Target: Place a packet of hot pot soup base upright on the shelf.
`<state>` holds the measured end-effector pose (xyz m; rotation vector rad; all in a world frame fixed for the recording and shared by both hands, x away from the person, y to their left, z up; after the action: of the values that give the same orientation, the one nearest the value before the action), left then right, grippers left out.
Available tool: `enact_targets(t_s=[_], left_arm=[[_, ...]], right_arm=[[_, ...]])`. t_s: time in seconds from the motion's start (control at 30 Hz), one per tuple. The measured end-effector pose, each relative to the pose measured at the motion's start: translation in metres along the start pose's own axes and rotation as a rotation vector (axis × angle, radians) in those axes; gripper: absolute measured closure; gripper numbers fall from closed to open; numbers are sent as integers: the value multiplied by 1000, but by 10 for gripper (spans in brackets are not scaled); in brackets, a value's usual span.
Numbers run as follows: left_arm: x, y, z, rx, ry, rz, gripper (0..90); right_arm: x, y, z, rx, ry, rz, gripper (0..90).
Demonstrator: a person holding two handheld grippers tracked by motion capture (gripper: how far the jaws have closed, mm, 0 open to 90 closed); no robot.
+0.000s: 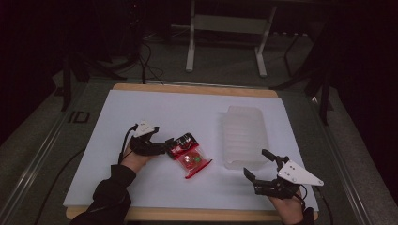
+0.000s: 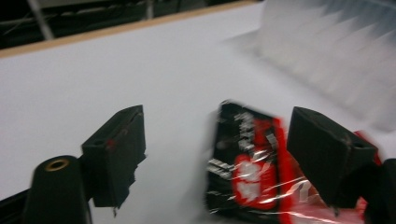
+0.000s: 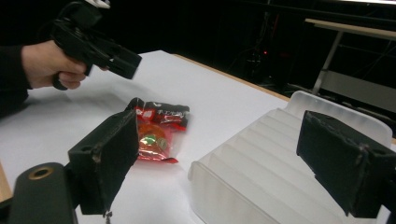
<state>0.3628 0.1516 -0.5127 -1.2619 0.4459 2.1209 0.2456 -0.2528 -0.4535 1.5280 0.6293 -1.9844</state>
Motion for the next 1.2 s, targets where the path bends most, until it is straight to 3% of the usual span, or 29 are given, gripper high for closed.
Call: enact_targets(t_s=[0.1,0.27,0.33,0.63,0.67,0.8,0.93,1.07,1.2], left_arm=[[6,0,-7,5,-32,1,276],[15,-1,-19,49,-111,59,301],[18,0,-21,49,-134,61,301],[27,8,-32,93,-178,61,390],[27,8,-32,106,-183,76,395],[27,13,-33,70,-208,58,450],[26,25,-35,-5,-241,-44,485],[22,31,-34,-37,-284,-14,527],[23,38,-33,-57,-282,15,455]], right_arm=[[-1,0,1,-2,9,2,129],[0,1,1,-4,9,0,132],[0,0,1,-7,8,2,131],[1,-1,-1,-13,-4,7,134],[2,-1,-1,-13,-4,8,134],[2,-1,-1,-13,-9,10,134],[2,-2,-2,-14,-12,16,135],[2,-3,-2,-15,-7,21,135],[2,-2,-1,-10,-8,20,137]])
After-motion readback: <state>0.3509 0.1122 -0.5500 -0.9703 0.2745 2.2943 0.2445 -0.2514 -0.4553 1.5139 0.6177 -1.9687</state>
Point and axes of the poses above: each handheld gripper's, and its own axes: z roughly backward along the jaws, x roughly out of its underside, y roughly to its right, the point moved 2 cm from there along -z, roughly forward along the jaws, and after that the axes turned 7 degrees about -z, right-handed, at the moved point
